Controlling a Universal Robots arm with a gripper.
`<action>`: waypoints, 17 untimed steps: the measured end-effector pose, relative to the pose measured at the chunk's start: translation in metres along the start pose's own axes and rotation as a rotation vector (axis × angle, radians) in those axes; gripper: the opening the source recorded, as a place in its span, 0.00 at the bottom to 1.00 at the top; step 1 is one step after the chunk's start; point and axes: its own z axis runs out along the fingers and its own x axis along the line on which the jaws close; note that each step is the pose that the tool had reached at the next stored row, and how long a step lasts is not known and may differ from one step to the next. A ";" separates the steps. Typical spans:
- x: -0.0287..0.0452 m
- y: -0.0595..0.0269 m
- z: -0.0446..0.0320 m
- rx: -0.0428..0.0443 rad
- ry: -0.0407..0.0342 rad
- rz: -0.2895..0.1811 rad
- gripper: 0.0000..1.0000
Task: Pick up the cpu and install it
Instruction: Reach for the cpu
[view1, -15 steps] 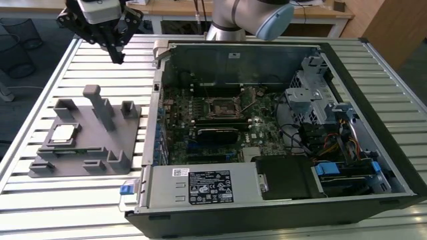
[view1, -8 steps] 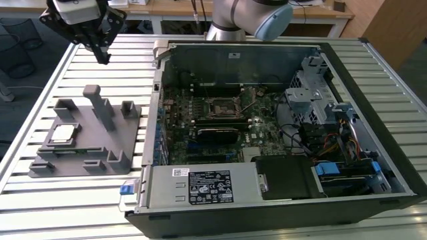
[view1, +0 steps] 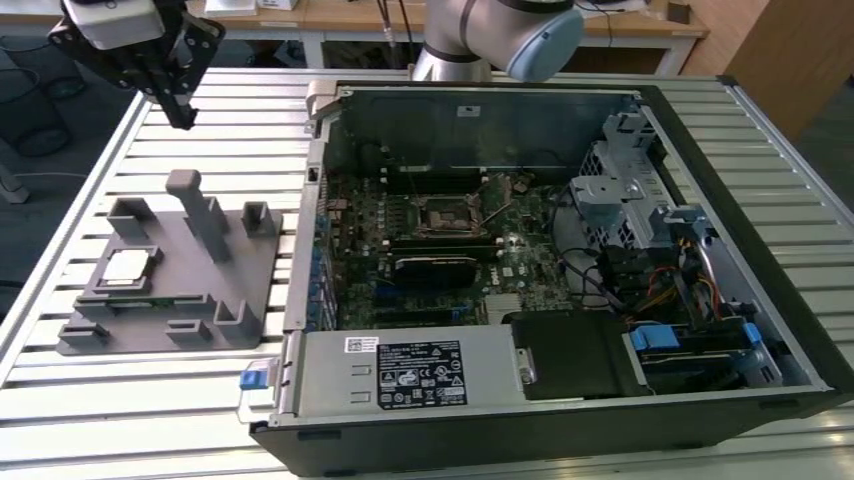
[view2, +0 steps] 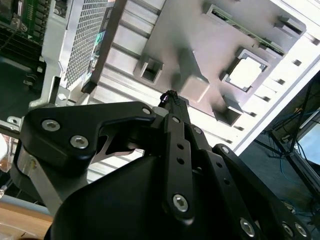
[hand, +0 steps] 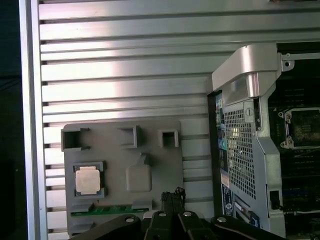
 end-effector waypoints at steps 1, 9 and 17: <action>0.0027 -0.0002 0.0000 0.0000 0.0000 0.000 0.11; 0.0237 -0.0017 0.0007 0.0000 0.0004 0.000 0.11; 0.0542 -0.0042 0.0037 0.0001 0.0005 0.000 0.11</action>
